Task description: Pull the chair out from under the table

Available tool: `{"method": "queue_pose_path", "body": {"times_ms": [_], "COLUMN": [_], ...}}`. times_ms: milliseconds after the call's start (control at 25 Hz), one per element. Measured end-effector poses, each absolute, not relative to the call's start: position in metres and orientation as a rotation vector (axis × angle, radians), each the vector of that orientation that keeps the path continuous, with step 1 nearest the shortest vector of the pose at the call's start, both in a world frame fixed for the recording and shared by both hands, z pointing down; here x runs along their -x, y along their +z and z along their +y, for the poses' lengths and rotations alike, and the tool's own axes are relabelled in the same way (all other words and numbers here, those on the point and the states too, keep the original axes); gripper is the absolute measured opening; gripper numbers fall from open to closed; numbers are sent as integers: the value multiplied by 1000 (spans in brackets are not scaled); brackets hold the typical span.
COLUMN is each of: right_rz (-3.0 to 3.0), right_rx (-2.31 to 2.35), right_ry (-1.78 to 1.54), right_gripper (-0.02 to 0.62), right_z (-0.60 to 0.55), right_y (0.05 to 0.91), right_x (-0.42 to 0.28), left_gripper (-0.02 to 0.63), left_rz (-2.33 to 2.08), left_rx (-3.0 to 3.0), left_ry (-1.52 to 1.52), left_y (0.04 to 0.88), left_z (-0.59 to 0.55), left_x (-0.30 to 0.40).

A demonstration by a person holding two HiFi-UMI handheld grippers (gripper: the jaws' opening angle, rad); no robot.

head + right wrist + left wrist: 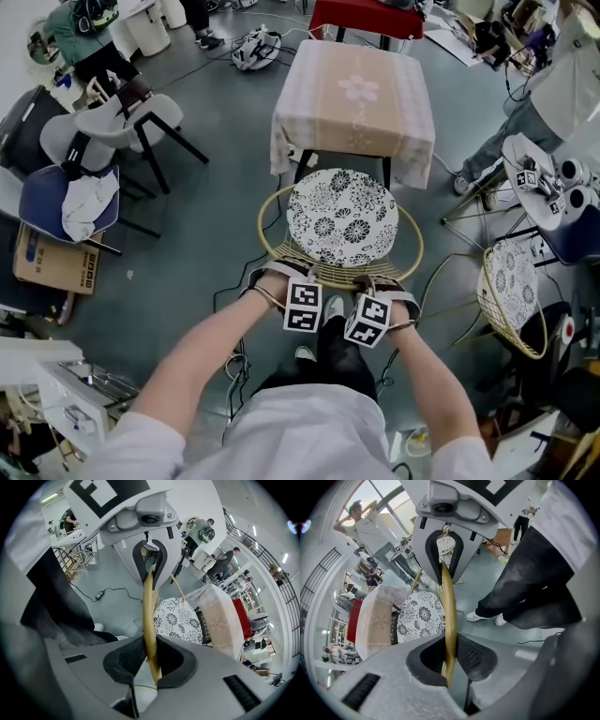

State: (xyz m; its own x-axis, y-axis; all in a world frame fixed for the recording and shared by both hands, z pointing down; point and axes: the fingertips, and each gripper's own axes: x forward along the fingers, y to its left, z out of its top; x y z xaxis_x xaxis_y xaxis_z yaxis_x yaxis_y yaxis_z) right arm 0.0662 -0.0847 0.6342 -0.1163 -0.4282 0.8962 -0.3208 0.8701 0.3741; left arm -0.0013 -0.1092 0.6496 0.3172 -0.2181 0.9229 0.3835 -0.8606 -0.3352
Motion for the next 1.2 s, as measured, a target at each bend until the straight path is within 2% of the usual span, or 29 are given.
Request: {"method": "queue_pose_path", "body": {"times_ms": [1200], "right_rz": [-1747], "right_rx": [-493], "right_ry": [-140], "right_gripper": [41], "right_z": [6], "right_y": [636], "right_x": [-43], "left_gripper": [48], "left_rz": [-114], "left_rx": [2082], "left_ry": [-1622], "left_y": [654], "left_z": [-19], "left_x": [25]}}
